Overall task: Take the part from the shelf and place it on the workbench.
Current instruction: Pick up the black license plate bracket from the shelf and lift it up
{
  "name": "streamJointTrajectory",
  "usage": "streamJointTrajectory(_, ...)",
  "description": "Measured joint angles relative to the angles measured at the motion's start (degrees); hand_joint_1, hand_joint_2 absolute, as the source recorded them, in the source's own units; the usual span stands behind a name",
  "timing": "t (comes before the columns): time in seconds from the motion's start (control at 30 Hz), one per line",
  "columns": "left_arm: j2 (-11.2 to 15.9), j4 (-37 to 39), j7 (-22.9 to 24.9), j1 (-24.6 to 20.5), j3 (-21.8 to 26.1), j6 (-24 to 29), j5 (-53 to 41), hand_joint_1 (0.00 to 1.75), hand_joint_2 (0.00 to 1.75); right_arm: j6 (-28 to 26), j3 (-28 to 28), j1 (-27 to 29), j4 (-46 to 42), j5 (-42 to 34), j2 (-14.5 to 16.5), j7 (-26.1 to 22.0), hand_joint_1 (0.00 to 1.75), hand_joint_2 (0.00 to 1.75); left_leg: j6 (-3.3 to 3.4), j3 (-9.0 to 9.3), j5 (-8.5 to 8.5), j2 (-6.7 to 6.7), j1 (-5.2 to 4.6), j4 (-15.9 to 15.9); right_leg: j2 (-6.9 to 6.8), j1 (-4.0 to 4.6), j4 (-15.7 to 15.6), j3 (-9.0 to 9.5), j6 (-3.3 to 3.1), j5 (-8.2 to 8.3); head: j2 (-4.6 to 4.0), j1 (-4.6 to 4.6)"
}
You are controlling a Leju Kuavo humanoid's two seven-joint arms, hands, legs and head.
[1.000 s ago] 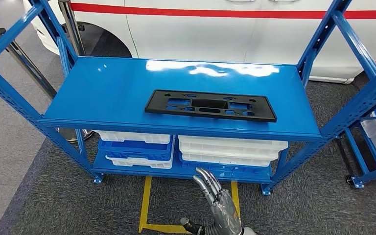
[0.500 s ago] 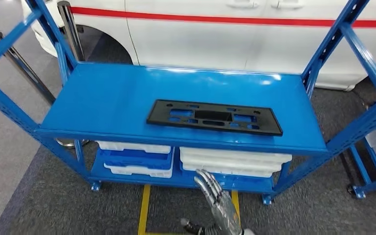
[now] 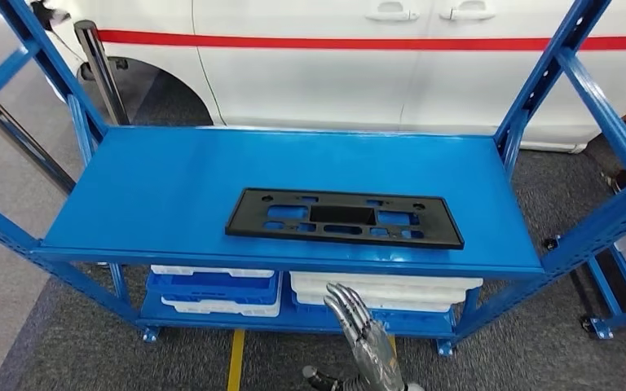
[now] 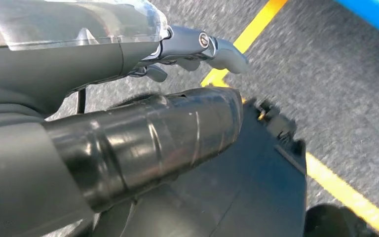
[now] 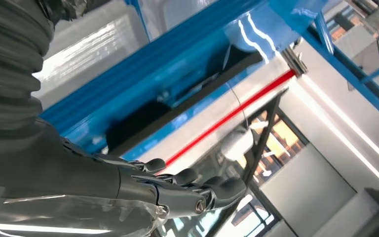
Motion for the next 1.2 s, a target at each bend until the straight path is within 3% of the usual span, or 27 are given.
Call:
streamJointTrajectory(0.1, 0.0, 0.0, 0.1, 0.1, 0.0, -0.1, 0.0, 0.0, 0.0, -0.2, 0.0, -0.1, -0.1, 0.1, 0.0, 0.0, 0.0, 1.75, 1.15, 1.42, 0.03, -0.05, 0.23, -1.3, -0.1, 0.1, 1.2, 0.45, 0.83, -0.54, 0.0, 0.01)
streamJointTrajectory(0.13, -0.1, 0.0, 0.1, 0.0, 0.0, -0.1, 0.0, 0.0, 0.0, -0.3, -0.1, -0.1, -0.1, 0.1, 0.0, 0.0, 0.0, 1.75, 1.44, 2.13, -0.06, -0.03, 0.37, -1.6, -0.15, 0.04, 2.6, -0.17, 1.08, -1.1, 0.0, 0.06)
streamJointTrajectory(0.17, -0.1, 0.0, 0.2, -0.1, 0.0, -0.1, 0.0, 0.0, 0.0, -0.5, -0.1, -0.1, -0.2, 0.2, -0.1, 0.0, 0.0, 1.75, 1.67, 2.68, -0.19, 0.0, 0.46, -1.9, -0.21, -0.1, 5.3, -1.64, 1.35, -2.13, 0.0, 0.12)
streamJointTrajectory(0.23, -0.1, 0.0, 0.2, -0.2, 0.0, -0.1, 0.0, 0.0, 0.0, -0.8, -0.2, -0.1, -0.2, 0.5, -0.1, 0.1, 0.0, 1.75, 1.99, 3.27, -0.71, 0.01, 0.45, -2.1, -0.29, -0.37, 12.3, -6.28, 1.96, -4.77, 0.0, 0.21)
streamJointTrajectory(0.27, -0.1, 0.0, 0.2, -0.2, 0.0, -0.1, 0.0, 0.0, 0.0, -0.9, -0.3, 0.0, -0.2, 0.7, -0.2, 0.1, 0.0, 1.75, 2.04, 3.6, -1.08, -0.01, 0.45, -2.0, -0.3, -0.5, 15.0, -8.62, 2.23, -5.4, 0.0, 0.21)
streamJointTrajectory(0.3, -0.1, 0.0, 0.2, -0.2, 0.0, -0.1, 0.0, 0.0, 0.0, -1.0, -0.4, 0.0, -0.2, 1.0, -0.2, 0.1, 0.0, 1.75, 2.0, 4.05, -1.51, -0.03, 0.45, -2.0, -0.34, -0.62, 15.9, -10.16, 2.43, -4.98, 0.0, 0.2)
streamJointTrajectory(0.33, -0.1, 0.0, 0.2, -0.1, 0.0, -0.1, 0.0, 0.0, 0.0, -1.0, -0.5, 0.0, -0.3, 1.2, -0.3, 0.2, 0.0, 1.75, 1.91, 4.67, -1.98, -0.05, 0.46, -2.0, -0.4, -0.7, 14.8, -10.76, 2.51, -3.34, 0.0, 0.21)
streamJointTrajectory(0.4, -0.2, 0.0, 0.1, 0.0, 0.0, -0.1, 0.0, 0.0, 0.0, -1.0, -0.7, 0.0, -0.5, 1.8, -0.4, 0.4, 0.0, 1.75, 1.59, 6.17, -3.1, -0.09, 0.45, -2.1, -0.59, -0.72, 8.2, -9.79, 2.26, 2.39, 0.0, 0.24)
streamJointTrajectory(0.43, -0.2, 0.1, 0.0, 0.0, 0.0, -0.1, 0.0, 0.0, 0.0, -1.0, -0.8, 0.0, -0.7, 2.0, -0.5, 0.5, 0.0, 1.75, 1.32, 6.75, -3.63, -0.14, 0.41, -2.1, -0.75, -0.55, 5.0, -9.26, 1.97, 4.21, 0.0, 0.2)
streamJointTrajectory(0.47, -0.3, 0.1, 0.0, -0.1, 0.0, 0.0, 0.0, 0.0, 0.0, -1.0, -0.9, 0.1, -0.8, 2.3, -0.6, 0.6, 0.0, 1.75, 0.98, 7.02, -4.13, -0.17, 0.35, -2.1, -0.86, -0.37, 2.9, -8.86, 1.61, 5.37, 0.0, 0.17)
streamJointTrajectory(0.6, -0.2, 0.1, 0.0, -0.3, 0.0, 0.2, 0.0, 0.0, 0.0, -1.4, -1.3, 0.4, -1.7, 3.0, -0.8, 0.8, 0.0, 1.75, -0.39, 7.73, -4.7, -0.15, 0.26, -1.3, -0.67, -0.28, 1.1, -7.7, 0.09, 5.52, 0.0, 0.1)
streamJointTrajectory(0.67, -0.2, 0.1, 0.0, -0.4, 0.0, 0.2, 0.0, 0.0, 0.0, -1.6, -1.3, 0.3, -2.1, 3.1, -0.8, 0.8, 0.0, 1.75, -0.81, 5.54, -5.63, -0.18, 0.38, 3.1, -0.68, -0.49, 0.5, -6.5, -0.61, 5.22, 0.0, 0.04)
streamJointTrajectory(0.73, -0.3, 0.1, 0.0, -0.4, 0.0, 0.2, 0.0, 0.0, 0.0, -1.7, -1.4, 0.3, -2.2, 3.2, -0.9, 0.8, 0.0, 1.75, -1.28, 1.15, -8.33, -0.2, 0.51, 10.1, -0.72, -0.45, 0.4, -5.74, -1.05, 4.57, 0.0, -0.02)
streamJointTrajectory(0.8, -0.2, 0.1, 0.0, -0.3, 0.0, 0.2, 0.0, 0.0, 0.0, -1.9, -1.5, 0.4, -2.4, 3.4, -1.0, 0.9, 0.0, 1.75, -1.64, -2.25, -10.05, -0.18, 0.63, 13.7, -0.56, -0.4, 0.4, -4.85, -1.12, 3.78, 0.0, -0.03)
streamJointTrajectory(0.83, -0.2, 0.1, 0.0, -0.2, 0.0, 0.2, 0.0, 0.0, 0.0, -1.9, -1.6, 0.5, -2.6, 3.6, -1.0, 0.9, 0.0, 1.75, -1.63, -2.73, -9.15, -0.17, 0.67, 12.9, -0.43, -0.4, 0.4, -4.28, -1.07, 3.37, 0.0, -0.02)
streamJointTrajectory(0.9, -0.2, 0.1, 0.0, 0.0, 0.0, 0.2, 0.0, 0.0, 0.0, -2.0, -1.8, 0.7, -3.0, 3.9, -1.2, 1.1, 0.0, 1.75, -1.23, -1.46, -3.58, -0.17, 0.68, 6.2, -0.25, -0.4, 0.4, -3.06, -0.8, 2.46, 0.0, -0.02)
streamJointTrajectory(0.97, -0.2, 0.1, 0.1, 0.0, 0.0, 0.2, 0.0, 0.0, 0.0, -2.2, -2.1, 0.8, -3.4, 4.0, -1.3, 1.3, 0.0, 1.75, -0.69, -0.13, 0.03, -0.2, 0.42, 0.6, -0.2, -0.29, 0.5, -2.33, -0.3, 1.69, 0.0, -0.03)
streamJointTrajectory(1.03, -0.2, 0.2, 0.3, -0.1, 0.0, 0.3, 0.0, 0.0, 0.0, -2.4, -2.4, 1.0, -3.8, 4.2, -1.4, 1.5, 0.0, 1.75, -0.3, 0.04, 0.47, -0.26, 0.26, -0.6, -0.18, -0.09, 0.7, -2.24, 0.16, 1.19, 0.0, -0.06)
streamJointTrajectory(1.2, -0.2, 0.2, 0.8, -0.1, 0.1, 0.6, 0.0, 0.0, 0.0, -2.8, -3.0, 1.1, -4.7, 4.9, -1.8, 1.7, 0.0, 1.75, 0.01, 0.15, 1.05, -0.3, 0.13, -0.9, -0.3, -0.1, 0.1, -1.97, 0.02, 1.04, 0.0, -0.06)
